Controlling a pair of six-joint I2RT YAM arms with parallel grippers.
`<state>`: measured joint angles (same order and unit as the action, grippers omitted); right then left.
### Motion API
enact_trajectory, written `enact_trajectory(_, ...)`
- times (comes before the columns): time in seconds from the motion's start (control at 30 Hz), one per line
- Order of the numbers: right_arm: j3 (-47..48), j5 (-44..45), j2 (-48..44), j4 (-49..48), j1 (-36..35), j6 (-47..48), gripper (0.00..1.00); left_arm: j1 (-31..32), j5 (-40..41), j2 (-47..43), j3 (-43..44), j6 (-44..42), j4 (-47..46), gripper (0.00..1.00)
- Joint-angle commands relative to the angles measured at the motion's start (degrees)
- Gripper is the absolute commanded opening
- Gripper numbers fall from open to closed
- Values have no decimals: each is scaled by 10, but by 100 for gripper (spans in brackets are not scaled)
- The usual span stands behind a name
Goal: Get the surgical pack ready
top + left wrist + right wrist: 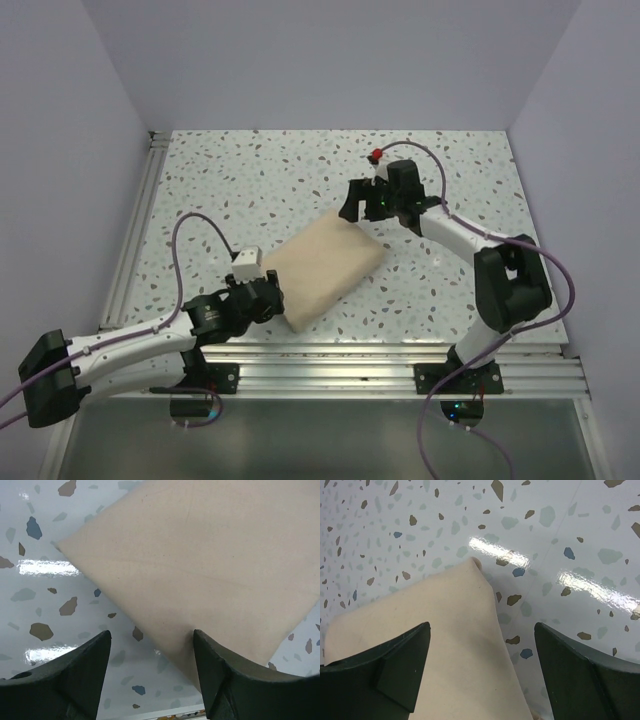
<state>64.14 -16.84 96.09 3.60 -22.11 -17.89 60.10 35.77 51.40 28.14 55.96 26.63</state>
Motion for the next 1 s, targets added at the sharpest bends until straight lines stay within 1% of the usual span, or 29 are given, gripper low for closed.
enact_trajectory(0.0, 19, -31, 10, 8, 0, 18, 88, -36, -51, -3, -26, -5, -69, 69)
enact_trajectory(0.03, 13, -33, 12, 4, 0, 18, 88, -52, -61, -4, -38, -10, -81, 68)
enact_trajectory(0.1, 9, -37, 15, -3, 1, 16, 87, -65, -80, -3, -48, -19, -105, 64)
enact_trajectory(0.17, 5, -39, 15, -5, 0, 15, 86, -66, -90, -5, -53, -24, -125, 59)
enact_trajectory(0.27, -2, -35, 9, -8, 1, 14, 86, -66, -104, -9, -64, -38, -160, 56)
enact_trajectory(0.37, -19, -27, -11, -28, 0, 9, 86, -66, -107, -8, -70, -42, -176, 56)
enact_trajectory(0.43, -45, -12, -31, -56, 1, 4, 87, -66, -108, -11, -65, -49, -167, 60)
enact_trajectory(0.47, -57, -3, -57, -67, 1, 2, 88, -66, -97, -28, -63, -51, -158, 61)
enact_trajectory(0.63, -131, 65, -150, -112, 0, -11, 90, -66, -51, -111, -52, -88, -104, 60)
enact_trajectory(0.7, -146, 94, -187, -122, 0, -20, 90, -66, -24, -130, -27, -103, -82, 62)
enact_trajectory(0.8, -167, 135, -219, -112, 0, -36, 90, -65, 25, -131, 17, -118, -34, 72)
enact_trajectory(0.83, -178, 146, -241, -103, 0, -42, 90, -66, 36, -131, 24, -129, -26, 77)
enact_trajectory(0.9, -190, 187, -268, -87, 0, -43, 89, -66, 60, -134, 37, -141, -29, 81)
enact_trajectory(0.93, -205, 204, -301, -70, 0, -42, 89, -66, 68, -136, 39, -150, -32, 86)
enact_trajectory(0.97, -216, 218, -319, -65, 1, -42, 89, -66, 82, -141, 39, -156, -37, 88)
